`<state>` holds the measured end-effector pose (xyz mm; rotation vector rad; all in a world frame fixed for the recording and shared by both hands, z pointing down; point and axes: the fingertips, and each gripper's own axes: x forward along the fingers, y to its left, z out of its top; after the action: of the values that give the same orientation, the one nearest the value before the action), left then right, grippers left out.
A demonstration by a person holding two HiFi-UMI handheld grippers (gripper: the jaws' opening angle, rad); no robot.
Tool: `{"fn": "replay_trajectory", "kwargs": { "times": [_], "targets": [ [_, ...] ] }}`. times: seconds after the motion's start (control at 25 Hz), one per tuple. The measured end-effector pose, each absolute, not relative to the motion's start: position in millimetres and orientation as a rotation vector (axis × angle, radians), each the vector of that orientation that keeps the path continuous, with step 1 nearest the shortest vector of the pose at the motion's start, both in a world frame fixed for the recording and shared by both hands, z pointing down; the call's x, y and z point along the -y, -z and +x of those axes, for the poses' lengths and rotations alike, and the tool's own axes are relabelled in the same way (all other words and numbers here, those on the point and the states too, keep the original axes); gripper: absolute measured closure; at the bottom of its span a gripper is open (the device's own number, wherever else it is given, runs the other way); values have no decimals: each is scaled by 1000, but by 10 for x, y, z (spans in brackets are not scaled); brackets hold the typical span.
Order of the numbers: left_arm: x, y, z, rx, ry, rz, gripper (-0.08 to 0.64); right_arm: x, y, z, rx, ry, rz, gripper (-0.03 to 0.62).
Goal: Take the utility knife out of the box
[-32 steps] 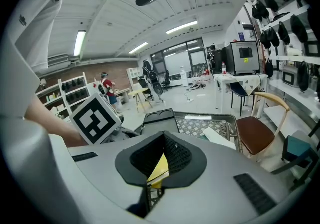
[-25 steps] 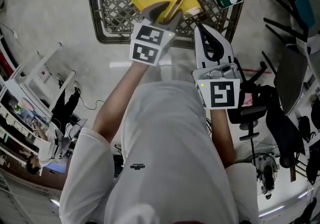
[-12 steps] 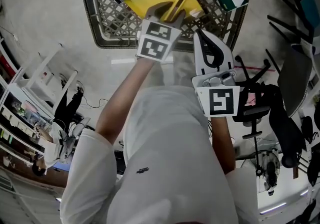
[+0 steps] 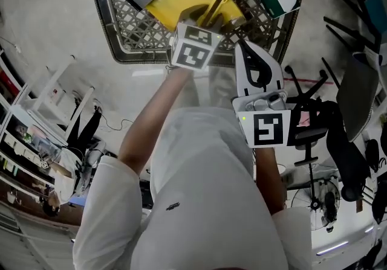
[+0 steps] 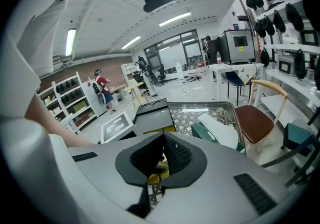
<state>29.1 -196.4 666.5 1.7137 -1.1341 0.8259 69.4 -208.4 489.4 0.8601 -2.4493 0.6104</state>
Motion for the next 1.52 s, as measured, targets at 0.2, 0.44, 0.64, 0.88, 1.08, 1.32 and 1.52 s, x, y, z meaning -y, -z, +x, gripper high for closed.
{"fn": "replay_trajectory", "kwargs": {
  "times": [0.2, 0.44, 0.64, 0.88, 1.08, 1.32, 1.52],
  "targets": [
    [1951, -6762, 293, 1131, -884, 1695, 415, 2091, -4909, 724, 2440, -629, 865, 594],
    [1961, -6789, 261, 1149, -968, 1674, 448, 2118, -4912, 779, 2441, -633, 885, 592],
    [1948, -6800, 247, 1164, -987, 1637, 451, 2117, -4879, 789, 2446, -633, 890, 594],
    [1965, -6817, 256, 1123, -1028, 1596, 449, 2097, -4863, 776, 2460, -641, 894, 594],
    [1972, -6812, 248, 1132, -1022, 1587, 451, 2074, -4820, 773, 2469, -638, 894, 594],
    [1960, -6810, 221, 1180, -955, 1566, 453, 2053, -4781, 841, 2470, -622, 903, 594],
    [1920, -6725, 140, 1224, -894, 1563, 453, 2010, -4731, 878, 2479, -604, 908, 594]
  ]
}}
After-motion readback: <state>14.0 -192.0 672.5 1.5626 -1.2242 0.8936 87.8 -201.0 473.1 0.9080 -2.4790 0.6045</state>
